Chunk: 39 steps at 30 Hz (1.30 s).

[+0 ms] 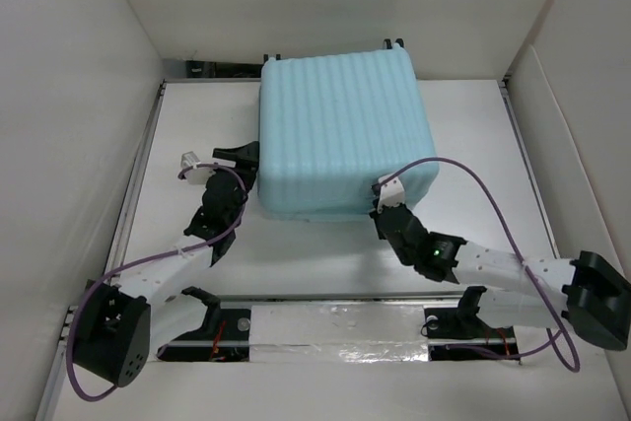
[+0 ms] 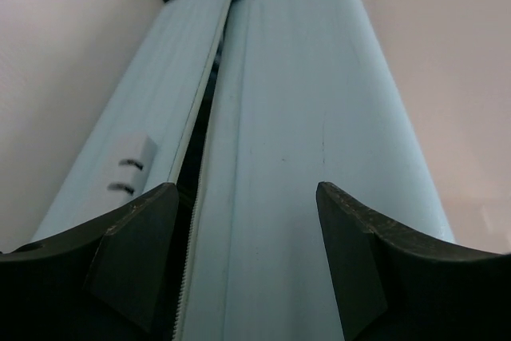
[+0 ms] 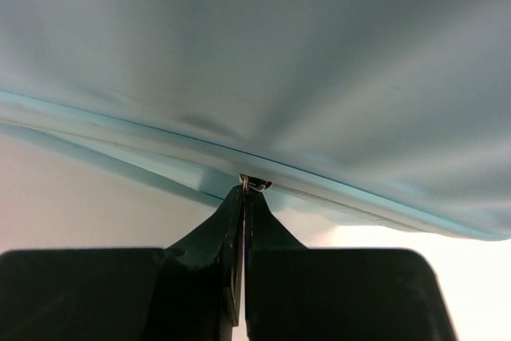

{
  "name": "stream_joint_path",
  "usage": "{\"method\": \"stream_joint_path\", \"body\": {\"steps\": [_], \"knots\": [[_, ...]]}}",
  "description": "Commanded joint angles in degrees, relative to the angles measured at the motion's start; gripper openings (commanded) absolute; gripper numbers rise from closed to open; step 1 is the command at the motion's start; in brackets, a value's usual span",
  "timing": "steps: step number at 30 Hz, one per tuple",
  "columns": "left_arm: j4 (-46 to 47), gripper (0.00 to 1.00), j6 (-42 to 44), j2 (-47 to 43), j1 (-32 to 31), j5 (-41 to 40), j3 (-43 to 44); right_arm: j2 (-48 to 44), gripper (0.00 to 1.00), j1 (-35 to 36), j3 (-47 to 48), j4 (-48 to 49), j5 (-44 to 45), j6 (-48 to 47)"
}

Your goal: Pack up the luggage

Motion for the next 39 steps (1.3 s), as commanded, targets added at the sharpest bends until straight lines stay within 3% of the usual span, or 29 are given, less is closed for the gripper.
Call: {"method": "stream_joint_path", "body": {"steps": [1, 9, 12, 15, 21, 29, 36, 39], "knots": [[-1.7, 0.68, 9.8, -0.5, -7.1, 21.3, -1.2, -7.2, 0.0, 0.7, 6.6, 5.3, -18.4, -1.4], [-0.2, 0.69, 13.1, 0.4, -1.3, 21.4, -0.8, -12.4, 0.0, -7.8, 2.5, -0.4, -18.1, 1.0], [1.3, 0.69, 13.4, 0.5, -1.3, 22.7, -1.6, -13.4, 0.0, -9.0, -2.5, 8.3, -24.3, 3.1], [4.7, 0.69, 11.7, 1.4, -1.3, 24.0, -4.3, -8.6, 0.0, -3.7, -3.3, 19.2, -32.8, 7.2], [8.0, 0.68, 11.1, 4.5, -3.8, 28.1, -3.6, 10.0, 0.0, 7.9, 11.6, 20.6, -35.6, 5.5], [7.9, 0.69, 12.9, 5.7, -3.8, 32.4, -1.5, 18.0, 0.0, 12.4, 14.2, 27.5, -41.4, 8.3], [10.4, 0.69, 12.9, 10.8, -4.5, 33.7, 0.5, 25.8, 0.0, 15.9, 23.9, 26.9, -43.2, 6.2], [7.3, 0.7, 15.2, 12.1, -5.3, 30.4, 2.2, 25.4, 0.0, 15.9, 22.0, 30.8, -38.9, 6.2]]}}
